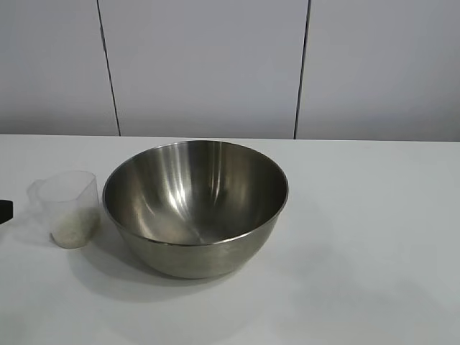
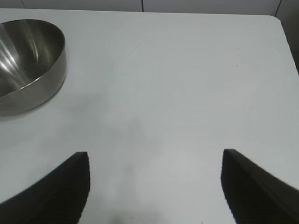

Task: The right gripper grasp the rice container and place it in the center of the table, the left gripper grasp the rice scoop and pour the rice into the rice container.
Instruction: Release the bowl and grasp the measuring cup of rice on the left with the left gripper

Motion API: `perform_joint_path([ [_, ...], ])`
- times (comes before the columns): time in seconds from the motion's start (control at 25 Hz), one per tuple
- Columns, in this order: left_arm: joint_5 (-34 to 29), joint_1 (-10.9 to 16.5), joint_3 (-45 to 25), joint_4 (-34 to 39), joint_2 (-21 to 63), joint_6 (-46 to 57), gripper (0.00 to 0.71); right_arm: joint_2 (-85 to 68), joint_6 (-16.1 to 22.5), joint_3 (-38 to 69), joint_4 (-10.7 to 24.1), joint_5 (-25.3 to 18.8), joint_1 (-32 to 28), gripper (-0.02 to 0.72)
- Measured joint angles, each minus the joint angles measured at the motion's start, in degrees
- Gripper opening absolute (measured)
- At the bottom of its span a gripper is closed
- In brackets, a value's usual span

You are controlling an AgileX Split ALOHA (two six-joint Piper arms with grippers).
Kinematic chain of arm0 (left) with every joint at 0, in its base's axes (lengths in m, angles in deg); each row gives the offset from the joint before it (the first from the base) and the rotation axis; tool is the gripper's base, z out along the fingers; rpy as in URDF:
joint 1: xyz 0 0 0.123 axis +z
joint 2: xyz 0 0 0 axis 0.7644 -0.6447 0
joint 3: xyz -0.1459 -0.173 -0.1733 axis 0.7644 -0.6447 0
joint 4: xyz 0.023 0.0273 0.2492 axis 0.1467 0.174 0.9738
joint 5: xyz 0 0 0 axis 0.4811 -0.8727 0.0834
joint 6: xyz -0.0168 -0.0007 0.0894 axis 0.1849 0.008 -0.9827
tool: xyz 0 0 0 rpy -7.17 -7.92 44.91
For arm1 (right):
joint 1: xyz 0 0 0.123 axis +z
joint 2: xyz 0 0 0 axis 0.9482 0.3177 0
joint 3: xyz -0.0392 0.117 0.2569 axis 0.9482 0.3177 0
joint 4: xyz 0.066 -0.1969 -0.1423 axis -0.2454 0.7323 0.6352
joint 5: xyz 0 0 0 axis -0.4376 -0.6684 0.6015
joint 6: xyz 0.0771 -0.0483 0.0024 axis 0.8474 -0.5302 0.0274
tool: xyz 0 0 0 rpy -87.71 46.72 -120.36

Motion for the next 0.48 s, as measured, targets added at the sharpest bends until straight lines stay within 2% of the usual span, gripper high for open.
perform_joint_path([
  [0.2, -0.2, 0.2, 2.4, 1.1, -4.6, 0.1, 0.501, 0.0, 0.0, 0.0, 0.0, 0.0, 0.0, 0.537],
  [0.48, -0.2, 0.1, 6.6, 1.4, -5.2, -0.9, 0.501, 0.0, 0.0, 0.0, 0.0, 0.0, 0.0, 0.537],
])
